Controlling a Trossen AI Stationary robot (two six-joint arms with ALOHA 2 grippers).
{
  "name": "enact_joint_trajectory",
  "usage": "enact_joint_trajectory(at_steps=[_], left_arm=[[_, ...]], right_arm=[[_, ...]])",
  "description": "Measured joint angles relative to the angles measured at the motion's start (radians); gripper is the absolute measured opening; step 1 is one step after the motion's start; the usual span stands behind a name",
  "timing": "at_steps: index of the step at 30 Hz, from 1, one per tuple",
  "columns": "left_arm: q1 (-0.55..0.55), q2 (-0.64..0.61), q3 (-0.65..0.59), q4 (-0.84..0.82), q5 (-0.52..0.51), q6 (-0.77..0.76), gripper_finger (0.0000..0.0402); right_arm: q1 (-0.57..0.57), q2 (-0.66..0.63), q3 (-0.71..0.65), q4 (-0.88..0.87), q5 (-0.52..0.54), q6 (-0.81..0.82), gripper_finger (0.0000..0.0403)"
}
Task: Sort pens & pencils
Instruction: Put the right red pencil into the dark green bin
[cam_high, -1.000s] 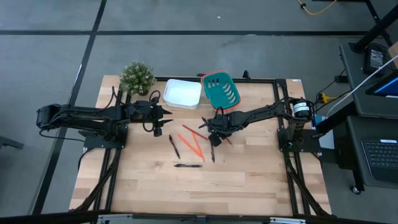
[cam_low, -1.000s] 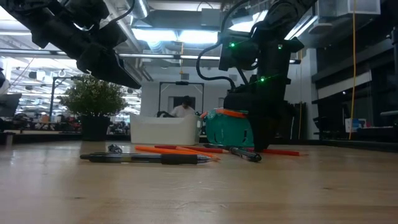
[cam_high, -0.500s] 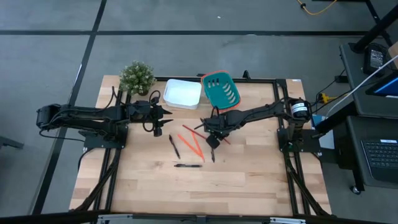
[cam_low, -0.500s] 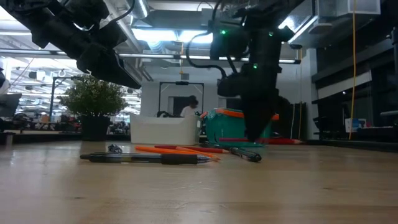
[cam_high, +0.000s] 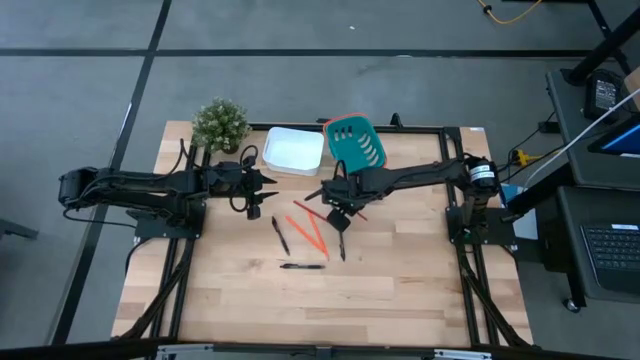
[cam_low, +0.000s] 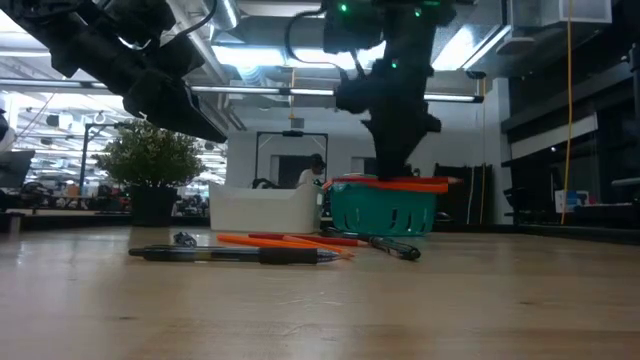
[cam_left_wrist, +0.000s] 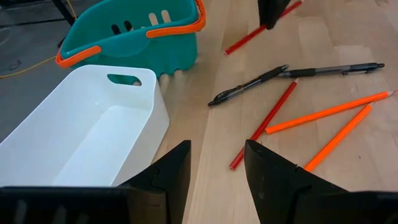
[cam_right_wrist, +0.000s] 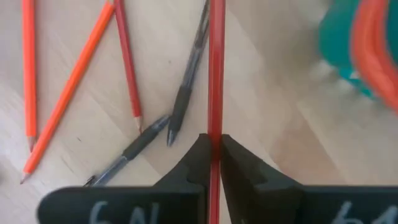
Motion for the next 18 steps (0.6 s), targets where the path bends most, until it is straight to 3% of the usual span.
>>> enact_joint_trajectory(at_steps=[10, 18], left_arm=[[0.0, 0.0, 0.0, 0.0, 0.0, -0.002, 0.0143], [0.0, 0.0, 0.0, 0.0, 0.0, -0.002, 0.0143]], right_arm=[[-0.001, -0.002, 0.134, -0.118, 0.112, -0.053, 0.0025], [-0.006, -0.005, 0.164, -0.146, 0.174, -0.079, 0.0028]])
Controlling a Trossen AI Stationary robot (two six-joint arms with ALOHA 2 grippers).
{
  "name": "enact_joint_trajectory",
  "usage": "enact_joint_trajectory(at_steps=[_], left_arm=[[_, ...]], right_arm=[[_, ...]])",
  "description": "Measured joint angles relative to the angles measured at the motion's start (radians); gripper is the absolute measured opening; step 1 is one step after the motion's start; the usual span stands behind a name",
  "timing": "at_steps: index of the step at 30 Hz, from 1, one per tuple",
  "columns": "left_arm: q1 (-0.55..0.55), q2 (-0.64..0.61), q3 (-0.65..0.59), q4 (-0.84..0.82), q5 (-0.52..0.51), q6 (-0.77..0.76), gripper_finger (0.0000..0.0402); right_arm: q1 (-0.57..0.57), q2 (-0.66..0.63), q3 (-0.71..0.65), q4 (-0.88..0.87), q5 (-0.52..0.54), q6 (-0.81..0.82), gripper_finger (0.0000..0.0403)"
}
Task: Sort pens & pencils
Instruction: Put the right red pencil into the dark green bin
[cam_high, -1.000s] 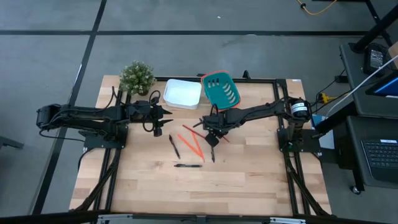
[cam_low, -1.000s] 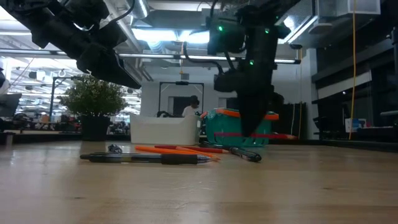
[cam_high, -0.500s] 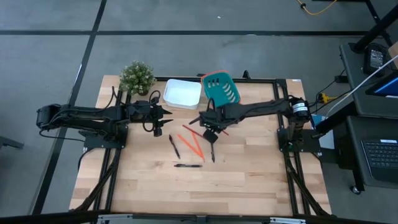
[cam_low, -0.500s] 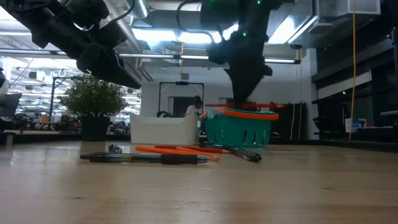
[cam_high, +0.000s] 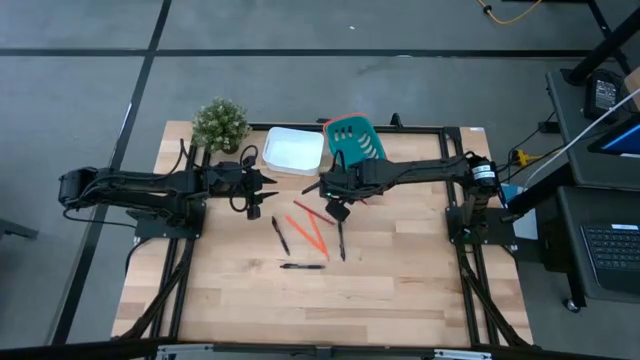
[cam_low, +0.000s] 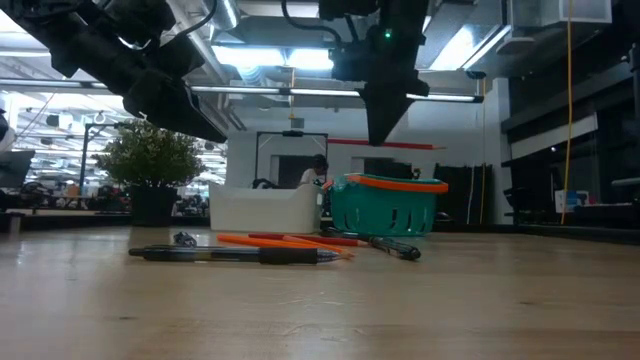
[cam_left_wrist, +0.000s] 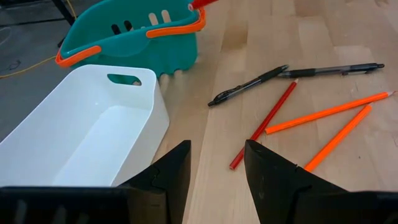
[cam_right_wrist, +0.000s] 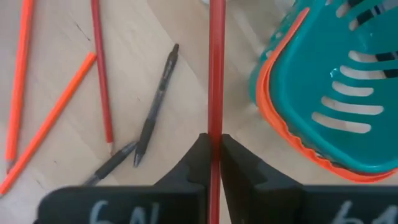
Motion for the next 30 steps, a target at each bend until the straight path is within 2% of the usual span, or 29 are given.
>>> enact_joint_trajectory(at_steps=[20, 30], left_arm=[[0.0, 0.0, 0.0, -0.022, 0.0, 0.001, 0.0143], [0.0, 0.0, 0.0, -0.022, 0.0, 0.001, 0.0143]], right_arm=[[-0.127, -0.105, -0.001, 0.025, 0.081, -0.095, 0.0025], [-0.223, -0.178, -0.172, 0.221, 0.074, -0.156, 0.0024]])
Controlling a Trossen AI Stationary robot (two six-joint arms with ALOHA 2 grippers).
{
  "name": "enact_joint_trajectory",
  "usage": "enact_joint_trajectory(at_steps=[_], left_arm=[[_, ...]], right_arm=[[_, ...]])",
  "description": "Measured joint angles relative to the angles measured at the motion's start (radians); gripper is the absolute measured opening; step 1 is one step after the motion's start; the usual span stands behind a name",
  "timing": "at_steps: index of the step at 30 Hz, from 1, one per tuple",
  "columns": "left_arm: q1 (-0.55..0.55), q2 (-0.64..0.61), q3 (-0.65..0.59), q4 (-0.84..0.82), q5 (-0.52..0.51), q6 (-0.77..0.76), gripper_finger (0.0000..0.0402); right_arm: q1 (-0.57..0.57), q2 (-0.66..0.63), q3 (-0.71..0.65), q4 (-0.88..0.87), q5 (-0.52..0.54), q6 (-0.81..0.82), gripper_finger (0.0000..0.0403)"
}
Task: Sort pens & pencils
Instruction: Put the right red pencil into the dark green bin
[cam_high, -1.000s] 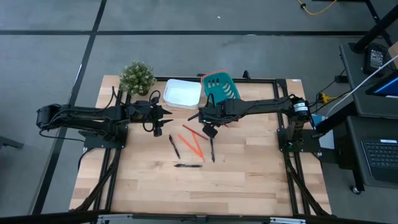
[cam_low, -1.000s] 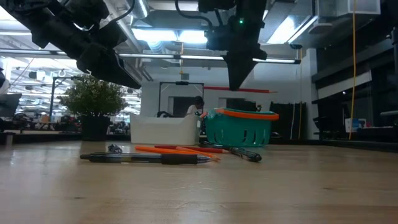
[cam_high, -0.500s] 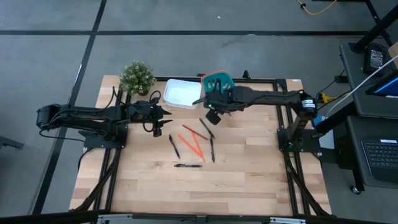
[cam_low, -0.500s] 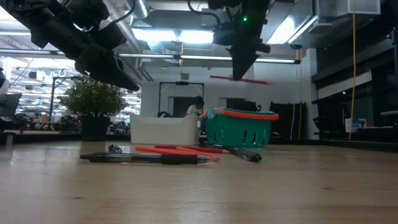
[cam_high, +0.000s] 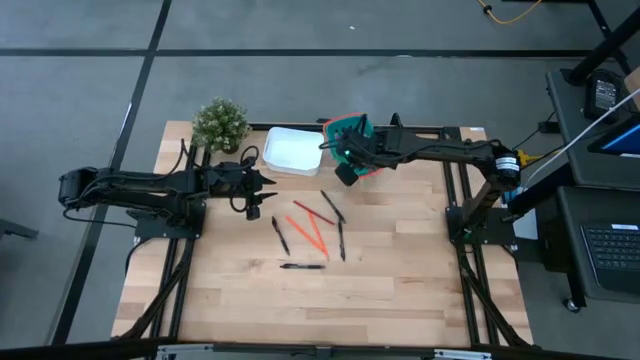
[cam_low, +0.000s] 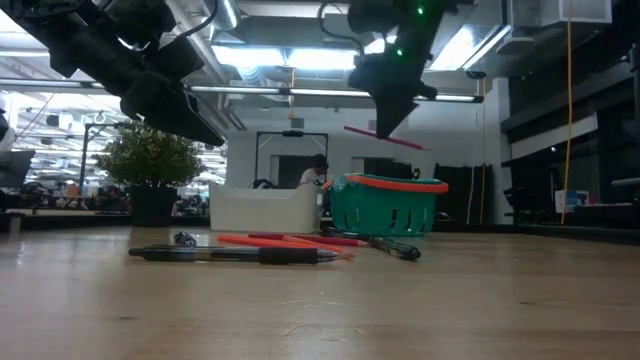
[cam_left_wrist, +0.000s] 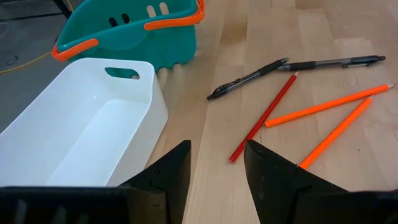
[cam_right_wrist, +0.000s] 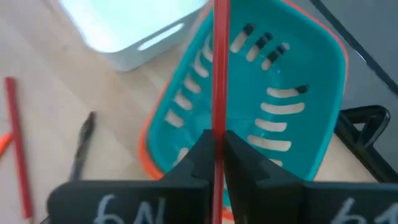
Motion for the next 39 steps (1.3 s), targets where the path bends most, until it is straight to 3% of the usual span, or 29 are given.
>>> enact_joint_trajectory(at_steps=[15, 25, 39], left_arm=[[0.0, 0.0, 0.0, 0.014, 0.0, 0.0, 0.0143], [0.0, 0.0, 0.0, 0.02, 0.0, -0.03, 0.0143], [0.0, 0.0, 0.0, 0.034, 0.0, -0.035, 0.0143]], right_arm=[[-0.113, -0.204, -0.404, 0.514, -0.075, -0.128, 0.0025], [-0.217, -0.213, -0.527, 0.774, -0.155, -0.227, 0.0025], [-0.279, -0.211, -0.561, 0.82, -0.256, -0.269, 0.0025]])
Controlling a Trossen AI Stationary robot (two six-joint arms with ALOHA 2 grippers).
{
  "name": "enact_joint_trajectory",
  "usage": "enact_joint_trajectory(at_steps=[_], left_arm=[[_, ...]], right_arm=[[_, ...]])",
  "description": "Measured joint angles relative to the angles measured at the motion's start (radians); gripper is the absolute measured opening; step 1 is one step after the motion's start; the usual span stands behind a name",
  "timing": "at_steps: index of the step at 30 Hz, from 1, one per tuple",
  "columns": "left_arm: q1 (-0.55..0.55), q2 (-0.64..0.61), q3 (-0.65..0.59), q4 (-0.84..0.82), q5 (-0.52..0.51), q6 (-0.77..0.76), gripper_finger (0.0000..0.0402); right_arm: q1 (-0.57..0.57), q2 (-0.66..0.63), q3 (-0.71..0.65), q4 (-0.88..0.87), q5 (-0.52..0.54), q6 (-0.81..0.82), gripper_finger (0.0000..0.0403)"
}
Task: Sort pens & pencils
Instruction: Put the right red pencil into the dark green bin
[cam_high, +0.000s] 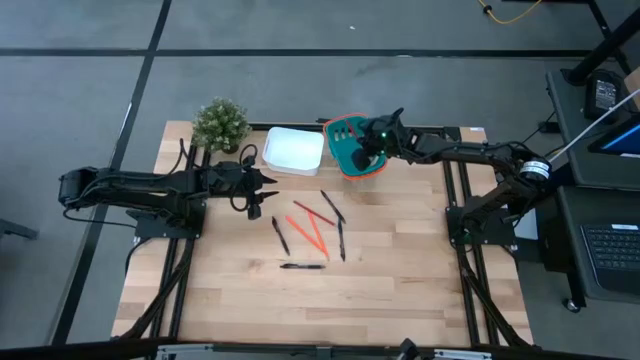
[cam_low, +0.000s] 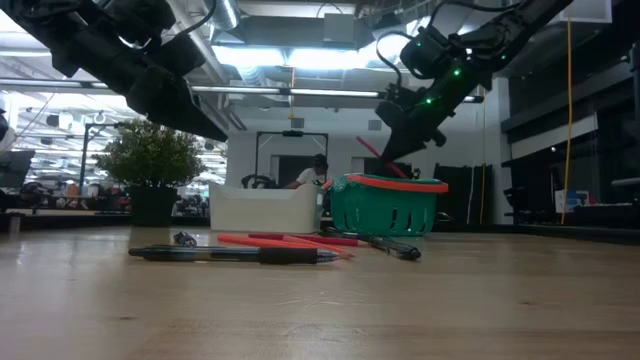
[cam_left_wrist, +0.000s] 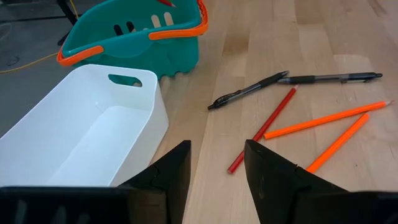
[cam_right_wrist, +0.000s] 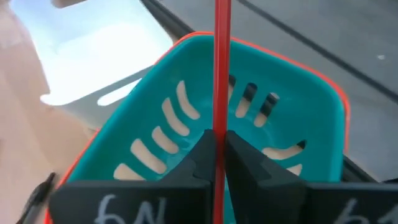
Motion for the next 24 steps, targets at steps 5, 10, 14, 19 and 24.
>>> enact_joint_trajectory(at_steps=[5, 10, 14, 19, 24], left_arm=[[0.0, 0.0, 0.0, 0.0, 0.0, -0.025, 0.0143], [0.0, 0.0, 0.0, 0.0, 0.0, -0.025, 0.0143], [0.0, 0.0, 0.0, 0.011, 0.0, -0.026, 0.0143], [0.0, 0.0, 0.0, 0.039, 0.0, -0.026, 0.0143], [0.0, 0.0, 0.0, 0.046, 0.0, -0.027, 0.0143]], right_arm=[[-0.044, 0.004, 0.0, -0.019, -0.105, 0.035, 0.0025], [-0.065, 0.004, 0.0, -0.029, -0.132, 0.035, 0.0025], [-0.076, 0.004, 0.0, -0.038, -0.172, 0.036, 0.0025], [-0.082, 0.004, 0.035, -0.114, -0.186, 0.02, 0.0025], [-0.09, 0.024, 0.082, -0.165, -0.191, 0.015, 0.0025]])
